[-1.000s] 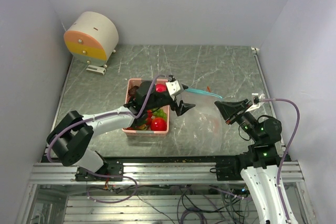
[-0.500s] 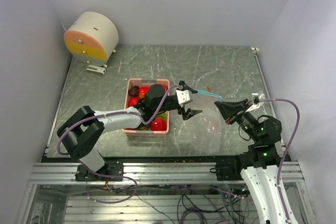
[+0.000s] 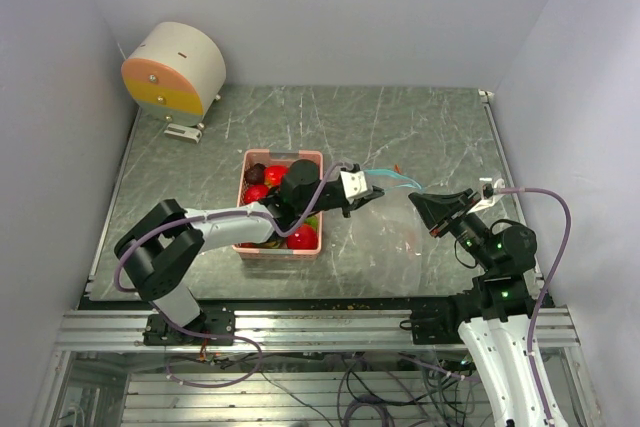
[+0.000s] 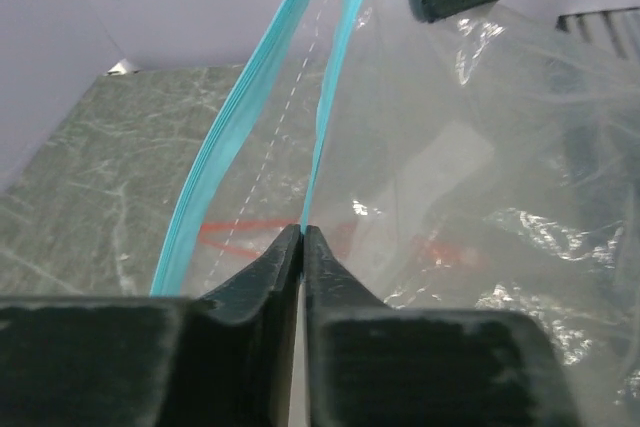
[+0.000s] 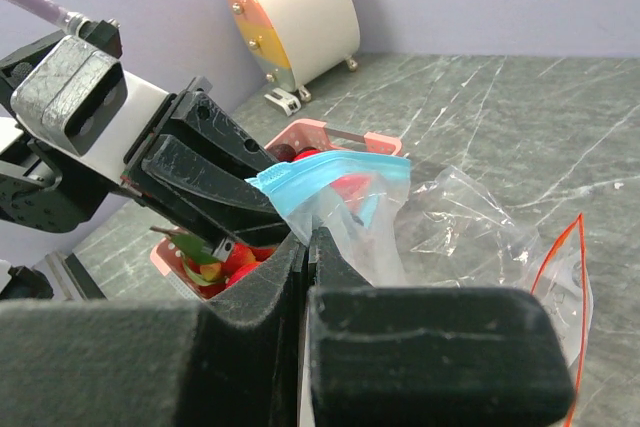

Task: Place the food in the zip-top bag and seal the zipper
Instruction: Open the zipper of the food storage bag.

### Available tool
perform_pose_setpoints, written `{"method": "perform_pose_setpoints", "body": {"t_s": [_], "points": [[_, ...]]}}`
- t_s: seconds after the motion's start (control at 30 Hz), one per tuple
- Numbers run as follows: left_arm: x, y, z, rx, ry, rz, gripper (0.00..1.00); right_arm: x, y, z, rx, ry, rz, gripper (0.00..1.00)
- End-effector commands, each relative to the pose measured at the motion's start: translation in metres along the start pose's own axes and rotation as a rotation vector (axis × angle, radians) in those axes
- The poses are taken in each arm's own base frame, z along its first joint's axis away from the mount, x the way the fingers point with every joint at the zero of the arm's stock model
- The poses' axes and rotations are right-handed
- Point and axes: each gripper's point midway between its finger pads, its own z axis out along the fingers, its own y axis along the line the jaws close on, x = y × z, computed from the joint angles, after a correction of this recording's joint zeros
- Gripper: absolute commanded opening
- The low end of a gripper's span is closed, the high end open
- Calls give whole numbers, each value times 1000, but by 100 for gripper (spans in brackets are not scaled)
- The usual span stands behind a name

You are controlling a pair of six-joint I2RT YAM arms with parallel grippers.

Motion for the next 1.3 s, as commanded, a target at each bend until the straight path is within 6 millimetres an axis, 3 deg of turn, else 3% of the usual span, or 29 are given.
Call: {"method": "perform_pose_setpoints", "body": {"t_s": [0.0, 0.27, 0.43, 0.53, 0.67, 0.83, 0.97, 1.1, 1.27], "points": [[-11, 12, -4, -77, 8, 42, 7, -8, 5, 0, -16, -24, -19, 0], [-4, 32, -25, -253, 60, 119, 7, -6, 3, 0, -4, -10, -8, 2], [1, 43, -43, -350, 131, 243, 7, -15, 7, -1, 13, 3, 5, 41], [1, 48, -54, -387, 170, 307, 7, -32, 7, -2, 69, -1, 38, 55], [-14, 48, -65, -387, 171, 398, 7, -56, 3, -1, 160, -3, 88, 60], [-45, 22, -63, -249, 163, 575, 7, -63, -5, 14, 217, 88, 154, 61], [-61, -3, -57, -146, 166, 651, 7, -65, 5, 26, 147, 158, 170, 61], [-58, -21, -53, -104, 178, 688, 7, -66, 20, 34, 61, 235, 194, 61], [-41, -38, -47, -71, 230, 735, 7, -33, 22, 34, 13, 352, 296, 61]]}}
